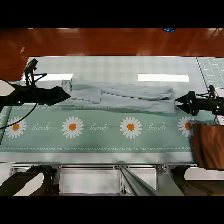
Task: Fold the shirts.
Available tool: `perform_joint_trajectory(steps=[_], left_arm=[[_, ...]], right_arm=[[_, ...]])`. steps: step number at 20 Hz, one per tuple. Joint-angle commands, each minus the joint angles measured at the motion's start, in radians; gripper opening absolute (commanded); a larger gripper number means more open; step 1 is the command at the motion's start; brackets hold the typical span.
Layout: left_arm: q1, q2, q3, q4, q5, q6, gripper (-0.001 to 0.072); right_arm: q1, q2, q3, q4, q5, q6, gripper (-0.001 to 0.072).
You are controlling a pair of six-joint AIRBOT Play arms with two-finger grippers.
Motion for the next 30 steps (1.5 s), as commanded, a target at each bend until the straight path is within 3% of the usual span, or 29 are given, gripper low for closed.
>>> perform_joint_trajectory(steps=[1,4,5,7,8,10,12,13,14,15,19,22,26,30], left_arm=[[-0.016,-0.008,-0.026,0.004,0.011,-0.01,0.034],[-0.016,-0.008,-0.026,0.003,0.011,-0.011,0.034],[-0.016,-0.008,-0.026,0.003,0.011,-0.011,0.034],[-0.016,-0.008,-0.026,0.003,0.011,-0.01,0.034],[-0.016,-0.008,-0.026,0.003,0.011,-0.01,0.034],[-0.016,-0.008,-0.026,0.003,0.011,-0.01,0.0341],[-0.016,-0.008,-0.026,0.003,0.007,-0.01,0.034],[-0.016,-0.008,-0.026,-0.007,0.002,-0.009,0.0287],[-0.02,-0.008,-0.026,-0.027,-0.005,0.003,0.0075],[-0.034,-0.01,-0.025,-0.066,-0.003,0.05,0.0019],[-0.211,-0.089,0.017,-0.166,0.131,0.092,0.0018],[-0.413,-0.302,0.199,-0.165,0.155,0.088,0.0019],[-0.634,-0.641,0.53,-0.165,0.061,0.044,0.0019],[-0.813,-0.882,0.805,-0.171,-0.048,-0.009,0.0018]], right_arm=[[0.092,-0.085,0.056,0.055,-0.014,0.003,0.0415],[0.177,-0.139,0.119,0.117,-0.034,0.007,0.0412],[0.209,-0.151,0.14,0.124,-0.042,0.008,0.0373],[0.251,-0.153,0.173,0.12,-0.041,-0.008,0.0059],[0.261,-0.146,0.188,0.12,-0.025,-0.033,0.0023],[0.256,-0.111,0.196,0.108,0.031,-0.039,0.0023],[0.234,-0.03,0.195,-0.004,0.092,-0.028,0.0022],[0.224,0.028,0.188,-0.082,0.114,-0.006,0.0022],[0.212,0.106,0.167,-0.148,0.129,0.01,0.0022],[0.201,0.195,0.135,-0.185,0.141,0.015,0.0022],[0.183,0.567,-0.012,-0.225,0.181,0.041,0.0023],[0.184,0.789,-0.067,-0.223,0.252,0.098,0.0023],[0.184,0.978,-0.074,-0.222,0.29,0.183,0.0022],[0.184,1.036,-0.074,-0.22,0.311,0.215,0.0023]])
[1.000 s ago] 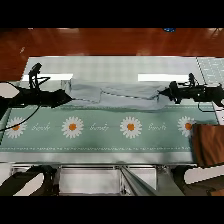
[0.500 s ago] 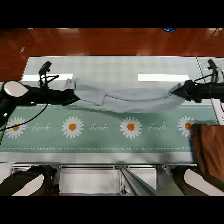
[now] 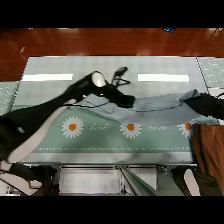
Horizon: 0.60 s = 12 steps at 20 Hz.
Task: Fold the shirts.
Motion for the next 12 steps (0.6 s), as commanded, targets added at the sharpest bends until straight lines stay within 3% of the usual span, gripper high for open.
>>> perform_joint_trajectory(steps=[1,6,12], left_arm=[[-0.161,-0.205,0.229,-0.007,-0.089,-0.056,0.0019],[-0.243,-0.293,0.324,-0.058,-0.111,-0.087,0.0019],[0.004,-0.147,0.303,0.035,-0.24,-0.088,0.0019]], right_arm=[[0.0,0.06,-0.005,0.001,0.029,0.037,0.0023],[0.0,0.06,-0.005,0.001,0.03,0.038,0.0022],[0.0,0.055,-0.005,0.006,0.023,0.044,0.0022]])
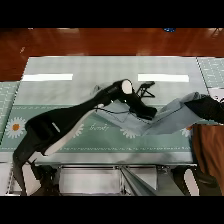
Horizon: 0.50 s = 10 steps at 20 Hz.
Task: Fold the shirts.
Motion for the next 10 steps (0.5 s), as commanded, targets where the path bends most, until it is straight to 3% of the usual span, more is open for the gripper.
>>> perform_joint_trajectory(steps=[1,4,10], left_arm=[[0.16,0.121,-0.033,0.095,-0.085,-0.004,0.0019],[0.331,0.366,-0.215,0.217,-0.041,-0.004,0.0019],[0.666,0.939,-0.745,0.284,0.031,0.027,0.0019]], right_arm=[[0.005,-0.014,0.0,0.018,-0.007,0.009,0.0022],[0.13,-0.098,0.0,0.095,-0.094,0.009,0.0022],[0.624,-0.517,0.142,0.192,-0.509,0.009,0.0022]])
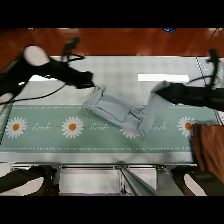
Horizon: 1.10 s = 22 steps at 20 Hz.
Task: Fold the shirts.
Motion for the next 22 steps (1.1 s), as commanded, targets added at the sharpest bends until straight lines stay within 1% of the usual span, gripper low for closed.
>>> perform_joint_trajectory(steps=[1,4,7,9,11,14,15,16,17,19,21,22], left_arm=[[0.186,0.331,-0.303,0.044,0.027,0.018,0.0019],[0.266,0.538,-0.489,0.044,0.027,0.017,0.0019],[0.294,0.676,-0.606,0.043,0.027,-0.007,0.0019],[0.294,0.711,-0.644,0.043,0.024,-0.014,0.0019],[0.294,0.708,-0.655,0.042,0.024,-0.021,0.0019],[0.294,0.698,-0.657,0.041,0.028,-0.021,0.0019],[0.294,0.696,-0.658,0.041,0.028,-0.021,0.0019],[0.294,0.694,-0.659,0.04,0.027,-0.021,0.0019],[0.294,0.692,-0.659,0.041,0.028,-0.021,0.0019],[0.294,0.691,-0.659,0.041,0.036,-0.021,0.0019],[0.294,0.691,-0.659,0.048,0.055,-0.021,0.0019],[0.301,0.692,-0.658,0.064,0.063,-0.021,0.0019]], right_arm=[[0.259,-0.287,0.136,0.066,-0.234,-0.006,0.0022],[0.374,-0.564,0.331,0.109,-0.255,-0.017,0.0022],[0.43,-0.762,0.47,0.152,-0.254,-0.016,0.0022],[0.454,-0.848,0.535,0.172,-0.25,-0.017,0.0022],[0.46,-0.908,0.587,0.177,-0.252,-0.016,0.0023],[0.459,-0.941,0.604,0.182,-0.278,-0.012,0.0025],[0.46,-0.942,0.604,0.182,-0.277,-0.012,0.0153],[0.46,-0.941,0.604,0.19,-0.269,-0.014,0.0428],[0.458,-0.936,0.607,0.204,-0.251,-0.034,0.0408],[0.424,-0.901,0.607,0.212,-0.204,-0.035,0.0408],[0.341,-0.827,0.607,0.186,-0.087,-0.037,0.0407],[0.28,-0.771,0.607,0.136,-0.011,-0.034,0.0407]])
